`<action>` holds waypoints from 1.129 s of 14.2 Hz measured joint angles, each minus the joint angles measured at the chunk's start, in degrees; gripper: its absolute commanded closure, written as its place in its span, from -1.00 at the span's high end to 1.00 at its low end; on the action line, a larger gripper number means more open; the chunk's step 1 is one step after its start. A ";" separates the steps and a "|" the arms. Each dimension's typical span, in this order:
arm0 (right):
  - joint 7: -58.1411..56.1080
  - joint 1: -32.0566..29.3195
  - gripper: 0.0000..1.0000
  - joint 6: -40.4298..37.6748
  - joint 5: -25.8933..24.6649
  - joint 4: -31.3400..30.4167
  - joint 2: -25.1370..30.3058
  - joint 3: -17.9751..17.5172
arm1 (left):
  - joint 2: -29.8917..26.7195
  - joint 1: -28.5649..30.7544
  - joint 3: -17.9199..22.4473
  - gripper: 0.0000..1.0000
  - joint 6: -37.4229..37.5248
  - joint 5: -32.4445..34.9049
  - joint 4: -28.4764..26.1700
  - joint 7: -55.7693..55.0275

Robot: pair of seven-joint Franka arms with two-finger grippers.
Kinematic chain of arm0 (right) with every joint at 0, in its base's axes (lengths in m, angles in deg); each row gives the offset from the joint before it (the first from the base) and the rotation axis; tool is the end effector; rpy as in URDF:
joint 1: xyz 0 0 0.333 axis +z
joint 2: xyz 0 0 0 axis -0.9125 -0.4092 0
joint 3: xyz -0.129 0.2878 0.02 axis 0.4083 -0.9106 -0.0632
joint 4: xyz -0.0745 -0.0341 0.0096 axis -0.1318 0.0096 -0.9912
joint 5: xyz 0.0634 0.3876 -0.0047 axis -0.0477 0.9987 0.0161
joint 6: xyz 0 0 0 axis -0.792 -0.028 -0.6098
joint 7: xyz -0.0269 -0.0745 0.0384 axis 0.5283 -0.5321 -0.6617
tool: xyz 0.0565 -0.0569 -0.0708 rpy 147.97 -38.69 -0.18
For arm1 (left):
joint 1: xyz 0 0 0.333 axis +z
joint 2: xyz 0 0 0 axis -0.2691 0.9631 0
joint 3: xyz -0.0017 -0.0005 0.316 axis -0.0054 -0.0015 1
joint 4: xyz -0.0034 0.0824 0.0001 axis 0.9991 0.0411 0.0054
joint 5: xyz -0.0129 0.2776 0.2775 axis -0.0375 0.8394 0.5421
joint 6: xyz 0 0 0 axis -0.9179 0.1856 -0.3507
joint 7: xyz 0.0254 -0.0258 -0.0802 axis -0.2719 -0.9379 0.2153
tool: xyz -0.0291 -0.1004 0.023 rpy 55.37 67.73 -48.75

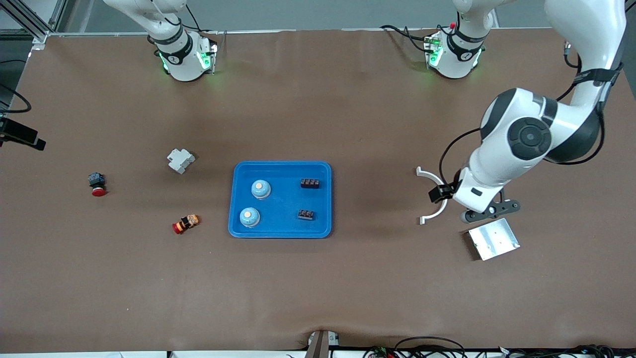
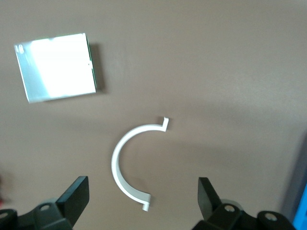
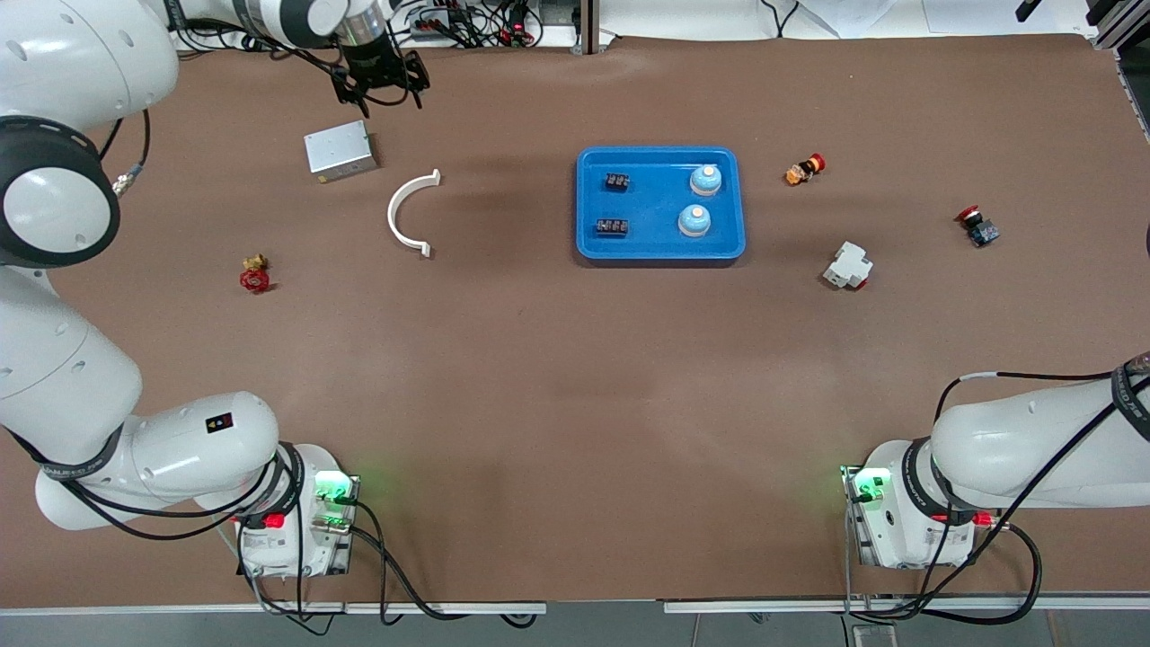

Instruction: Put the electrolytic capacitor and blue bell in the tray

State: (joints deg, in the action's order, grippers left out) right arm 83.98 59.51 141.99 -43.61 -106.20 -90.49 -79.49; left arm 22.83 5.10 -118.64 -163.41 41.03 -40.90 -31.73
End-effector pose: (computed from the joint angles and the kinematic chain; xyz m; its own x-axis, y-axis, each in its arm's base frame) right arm 0.5626 -0.0967 0.6230 0.9936 -0.1066 -0.0369 -0.1074 -0.9940 -0.0201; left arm 0.6200 -0.1726 0.4085 0.9899 0.1417 0.0088 0.1417 -0.9899 -0.0022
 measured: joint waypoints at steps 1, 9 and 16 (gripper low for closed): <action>0.05 0.06 1.00 -0.17 0.01 -0.01 0.61 -0.09 | -0.26 0.74 -0.01 1.00 0.84 0.00 0.46 2.62; 0.10 1.12 1.00 -2.44 -0.02 -0.08 1.28 -0.44 | -3.15 10.90 -3.20 1.00 1.74 -0.01 0.86 18.15; 0.12 1.59 1.00 -3.19 -0.02 0.06 1.30 -0.43 | -7.95 10.82 -7.10 1.00 2.25 -0.04 0.06 18.43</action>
State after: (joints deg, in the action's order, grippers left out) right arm 84.10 61.10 138.80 -43.63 -106.14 -89.19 -79.92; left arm 14.88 15.92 -125.74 -161.16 40.99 -40.84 -13.29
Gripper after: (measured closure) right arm 0.000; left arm 0.000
